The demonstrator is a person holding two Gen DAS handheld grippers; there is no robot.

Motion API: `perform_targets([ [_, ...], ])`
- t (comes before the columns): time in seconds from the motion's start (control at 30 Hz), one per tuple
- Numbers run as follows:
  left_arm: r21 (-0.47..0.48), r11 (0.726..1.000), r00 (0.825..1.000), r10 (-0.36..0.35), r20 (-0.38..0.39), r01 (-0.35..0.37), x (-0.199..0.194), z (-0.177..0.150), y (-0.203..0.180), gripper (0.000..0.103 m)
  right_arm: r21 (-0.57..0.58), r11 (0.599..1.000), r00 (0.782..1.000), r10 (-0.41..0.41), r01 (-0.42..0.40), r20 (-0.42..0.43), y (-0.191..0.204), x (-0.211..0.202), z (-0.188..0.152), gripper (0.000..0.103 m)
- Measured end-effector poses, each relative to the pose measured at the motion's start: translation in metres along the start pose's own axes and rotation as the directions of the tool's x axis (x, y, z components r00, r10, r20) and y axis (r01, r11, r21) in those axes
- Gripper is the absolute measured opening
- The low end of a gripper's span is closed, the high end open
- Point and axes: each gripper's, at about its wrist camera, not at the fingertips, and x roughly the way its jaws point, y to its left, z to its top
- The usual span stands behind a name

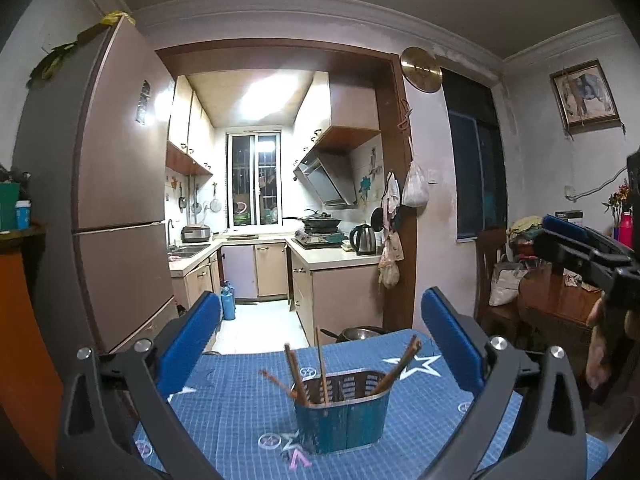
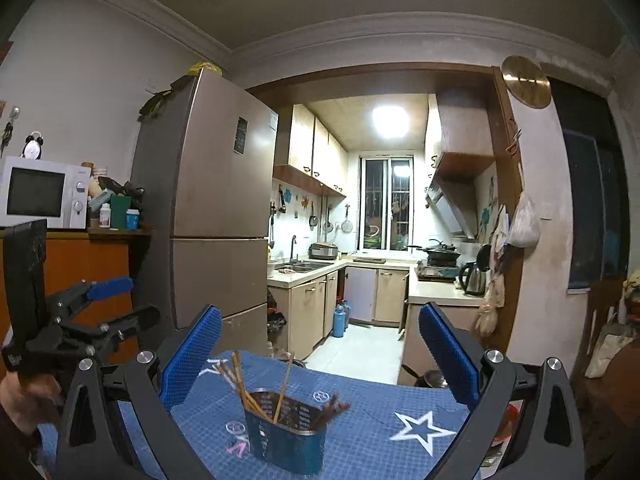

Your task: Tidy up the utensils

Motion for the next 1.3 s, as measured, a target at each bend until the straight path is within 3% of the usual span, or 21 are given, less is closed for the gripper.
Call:
perform_targets([
  [0.23,0.001,1.000,1.000,0.028,-0.004,-0.028,-0.046,-0.031,-0.007,0.097,0.014,1.000,0.998,-0.024,0.024,-0.057,0.017,-0.043,-0.052,0.098],
  [0.53,-0.026,0.996,0.996,0.091,-0.015,-0.091,-0.101,-0.085,-0.019,0.097,0.030,0.997,0.997,-0.063,0.064,-0.037,0.061,-0.100,-0.110,0.098],
  [0.93,-0.034,0.992,0.991,0.124,-0.047,-0.126,-0.168,-0.130,-0.034,0.097,0.086,0.990,0.994,-0.108,0.111,-0.035,0.086,-0.180,-0.148,0.098],
  [1.3,-0.050,0.988,0.985,0.140,-0.097,-0.145,-0.189,-0.146,-0.050,0.097,0.104,0.984,0.989,-0.139,0.145,-0.059,0.102,-0.224,-0.176,0.098],
])
